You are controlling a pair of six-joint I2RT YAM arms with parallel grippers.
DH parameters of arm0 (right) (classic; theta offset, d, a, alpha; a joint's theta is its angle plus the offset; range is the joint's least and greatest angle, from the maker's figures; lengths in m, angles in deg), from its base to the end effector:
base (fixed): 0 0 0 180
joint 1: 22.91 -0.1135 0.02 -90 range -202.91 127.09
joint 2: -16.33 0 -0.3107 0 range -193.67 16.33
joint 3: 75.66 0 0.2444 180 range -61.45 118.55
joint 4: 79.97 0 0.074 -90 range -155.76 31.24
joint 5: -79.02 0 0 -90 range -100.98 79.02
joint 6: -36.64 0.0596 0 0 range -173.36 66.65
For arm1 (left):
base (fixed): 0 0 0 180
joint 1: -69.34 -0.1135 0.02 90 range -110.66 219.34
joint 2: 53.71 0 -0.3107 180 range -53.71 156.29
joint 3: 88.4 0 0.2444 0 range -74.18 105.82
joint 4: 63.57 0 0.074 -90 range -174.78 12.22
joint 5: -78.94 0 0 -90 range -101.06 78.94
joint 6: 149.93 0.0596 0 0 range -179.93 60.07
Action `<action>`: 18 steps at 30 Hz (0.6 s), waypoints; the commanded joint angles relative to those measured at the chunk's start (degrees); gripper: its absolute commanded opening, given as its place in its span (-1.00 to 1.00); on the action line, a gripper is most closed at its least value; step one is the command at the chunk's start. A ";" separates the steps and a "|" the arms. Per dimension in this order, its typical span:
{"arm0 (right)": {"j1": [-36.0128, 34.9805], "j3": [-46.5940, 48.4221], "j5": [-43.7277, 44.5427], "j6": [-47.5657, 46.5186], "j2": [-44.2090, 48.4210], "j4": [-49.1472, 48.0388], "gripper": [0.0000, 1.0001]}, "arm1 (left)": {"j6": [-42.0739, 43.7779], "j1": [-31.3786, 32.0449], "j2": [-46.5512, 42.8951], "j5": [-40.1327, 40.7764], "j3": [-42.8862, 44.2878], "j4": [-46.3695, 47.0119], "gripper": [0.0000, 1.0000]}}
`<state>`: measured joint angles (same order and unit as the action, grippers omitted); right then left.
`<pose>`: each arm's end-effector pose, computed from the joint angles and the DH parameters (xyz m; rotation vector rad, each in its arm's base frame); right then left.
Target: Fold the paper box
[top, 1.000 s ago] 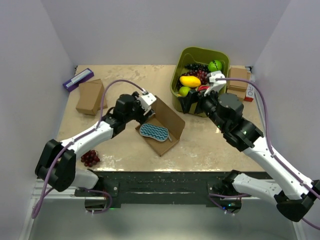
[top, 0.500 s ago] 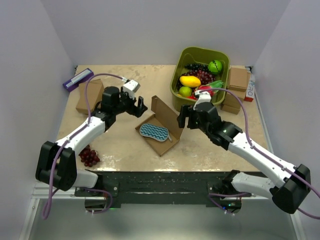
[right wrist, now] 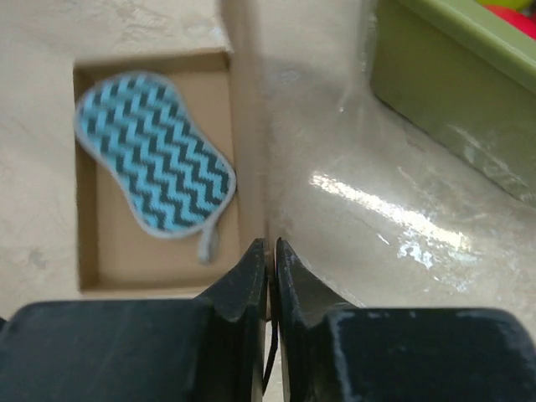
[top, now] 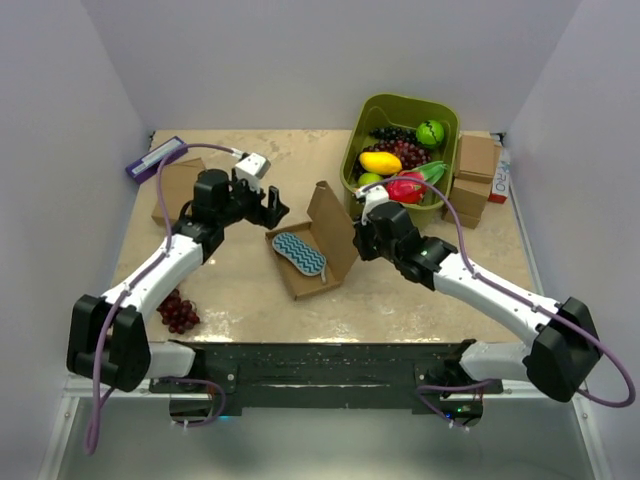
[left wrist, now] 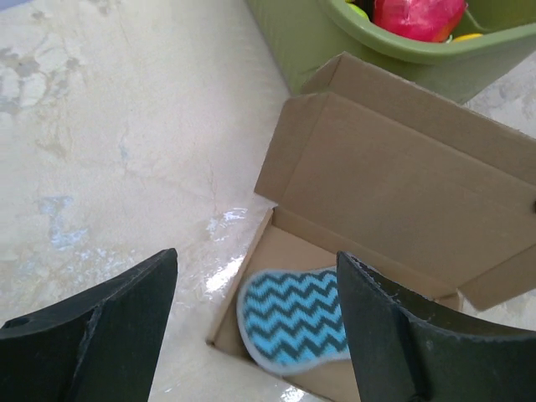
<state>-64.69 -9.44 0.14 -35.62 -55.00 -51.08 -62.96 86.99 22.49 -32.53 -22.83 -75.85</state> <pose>0.2118 0.1739 0.3120 -0.3428 2.1505 0.3902 0.2844 -0.1134 0.3197 0.4975 1.9273 -0.6034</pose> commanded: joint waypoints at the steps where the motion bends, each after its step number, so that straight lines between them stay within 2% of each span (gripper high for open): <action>1: -0.41 3.18 -9.42 -19.73 -0.48 -3.34 -0.93 | -0.93 -2.35 -4.65 -0.76 2.35 0.79 0.62; 3: -0.23 3.71 -12.94 -25.09 0.13 -4.04 -0.95 | -0.93 -3.32 -6.49 -1.38 2.09 0.79 0.62; 7: -0.23 5.38 -16.83 -28.81 -0.99 -5.54 -0.91 | -0.84 -4.64 -9.93 -1.64 0.68 1.23 0.64; 8: -0.15 6.25 -15.78 -29.51 -1.61 -4.14 -0.75 | -0.75 -4.90 -10.46 -1.38 0.42 1.32 0.64; 11: -0.23 10.12 -8.68 -31.71 -5.04 -1.06 -0.51 | -0.58 -4.99 -11.78 -1.81 -0.64 1.14 0.67; 13: -0.14 11.62 -0.79 -30.14 -5.75 -1.41 0.10 | -0.31 -4.99 -12.13 -2.69 -1.17 0.62 0.67; 15: -0.15 12.93 2.06 -26.64 -5.49 -2.02 0.52 | -0.14 -4.99 -11.78 -2.96 -1.17 0.09 0.67; 18: -0.23 13.82 2.68 -19.61 -3.47 -2.02 0.62 | 0.21 -4.99 -10.64 -3.84 -0.91 -0.88 0.68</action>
<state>-64.88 0.72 -3.25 -61.89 -61.25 -52.59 -62.91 82.43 11.08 -34.24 -23.46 -76.26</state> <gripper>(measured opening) 0.790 0.835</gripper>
